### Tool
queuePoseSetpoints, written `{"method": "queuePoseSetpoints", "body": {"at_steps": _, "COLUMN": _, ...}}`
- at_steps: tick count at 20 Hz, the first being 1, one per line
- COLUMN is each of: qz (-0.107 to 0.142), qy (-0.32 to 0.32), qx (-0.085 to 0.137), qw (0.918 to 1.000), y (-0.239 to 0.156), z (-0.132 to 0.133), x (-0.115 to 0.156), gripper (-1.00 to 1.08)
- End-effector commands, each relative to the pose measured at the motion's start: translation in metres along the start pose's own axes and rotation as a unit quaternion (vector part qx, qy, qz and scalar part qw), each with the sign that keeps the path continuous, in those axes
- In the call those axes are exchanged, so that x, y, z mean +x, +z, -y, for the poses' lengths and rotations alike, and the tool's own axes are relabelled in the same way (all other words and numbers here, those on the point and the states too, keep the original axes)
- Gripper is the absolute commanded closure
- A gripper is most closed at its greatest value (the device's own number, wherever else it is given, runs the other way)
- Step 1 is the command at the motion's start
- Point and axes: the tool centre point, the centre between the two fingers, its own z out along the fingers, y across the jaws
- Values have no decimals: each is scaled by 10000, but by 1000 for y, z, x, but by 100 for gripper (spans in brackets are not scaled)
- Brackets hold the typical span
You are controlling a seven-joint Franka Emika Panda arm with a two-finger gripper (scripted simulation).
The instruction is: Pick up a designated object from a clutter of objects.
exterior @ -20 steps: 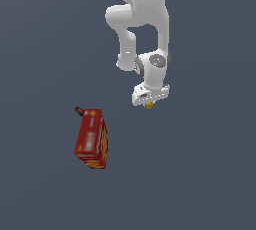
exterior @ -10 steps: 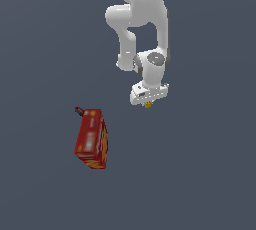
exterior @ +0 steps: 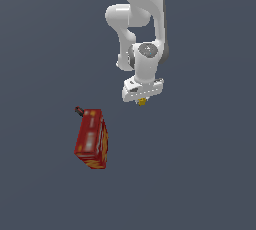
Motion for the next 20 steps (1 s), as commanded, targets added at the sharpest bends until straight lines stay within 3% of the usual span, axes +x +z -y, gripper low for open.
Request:
{"method": "queuePoseSetpoints", "body": {"at_steps": 1, "qz": -4, "qy": -2, "qx": 8, "qw": 10000, "y": -17, "z": -14, "x": 1, "gripper": 108}}
{"method": "queuePoseSetpoints", "body": {"at_steps": 20, "qz": -9, "qy": 0, "qx": 20, "qw": 10000, "y": -173, "z": -152, "x": 16, "gripper": 108}}
